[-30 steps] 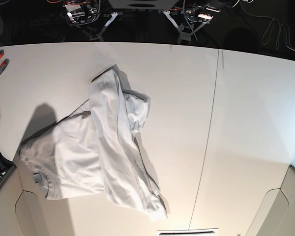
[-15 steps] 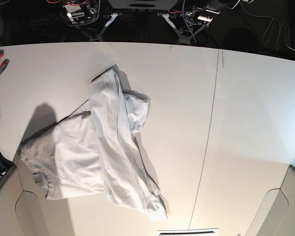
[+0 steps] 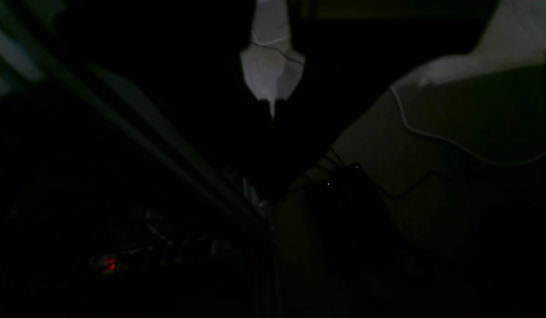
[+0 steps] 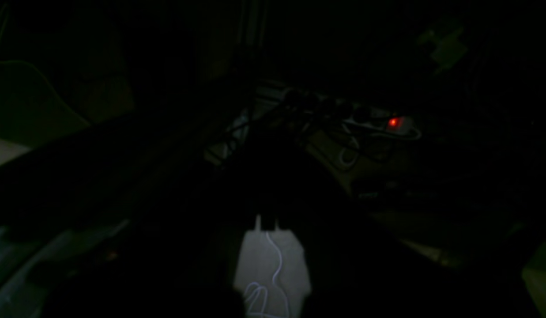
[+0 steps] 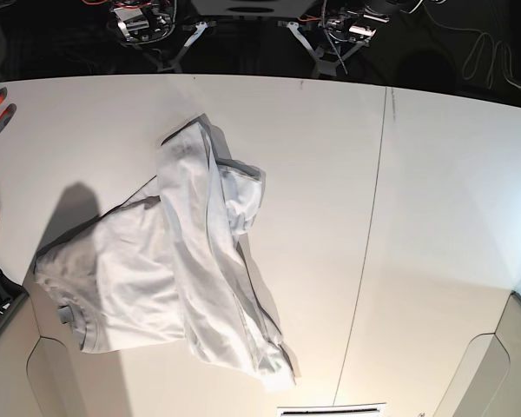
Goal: Layout the t-shirt on the table in an organized manner, then fold the t-shirt properly
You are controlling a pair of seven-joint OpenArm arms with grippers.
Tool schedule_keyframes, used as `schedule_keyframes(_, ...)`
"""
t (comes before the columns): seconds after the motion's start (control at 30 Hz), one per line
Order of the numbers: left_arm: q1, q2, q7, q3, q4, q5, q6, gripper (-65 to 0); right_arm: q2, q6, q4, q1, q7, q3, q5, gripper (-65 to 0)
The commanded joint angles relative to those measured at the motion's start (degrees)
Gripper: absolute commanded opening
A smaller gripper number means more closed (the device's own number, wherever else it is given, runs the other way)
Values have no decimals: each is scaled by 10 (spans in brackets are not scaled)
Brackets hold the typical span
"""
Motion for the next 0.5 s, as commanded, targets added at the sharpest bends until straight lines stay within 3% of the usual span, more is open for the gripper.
schedule_keyframes(0.0, 7, 0, -1, 1, 7, 0, -4, -650, 3, 4, 3, -5, 3, 2, 4, -650)
schedule_keyframes(0.27, 86, -20, 4, 1, 98, 0, -4, -650, 6, 4, 68, -75, 4, 2, 4, -650)
schedule_keyframes(0.47, 173, -58, 7, 1, 220, 0, -4, -650, 39, 4, 197, -167, 4, 2, 30, -650)
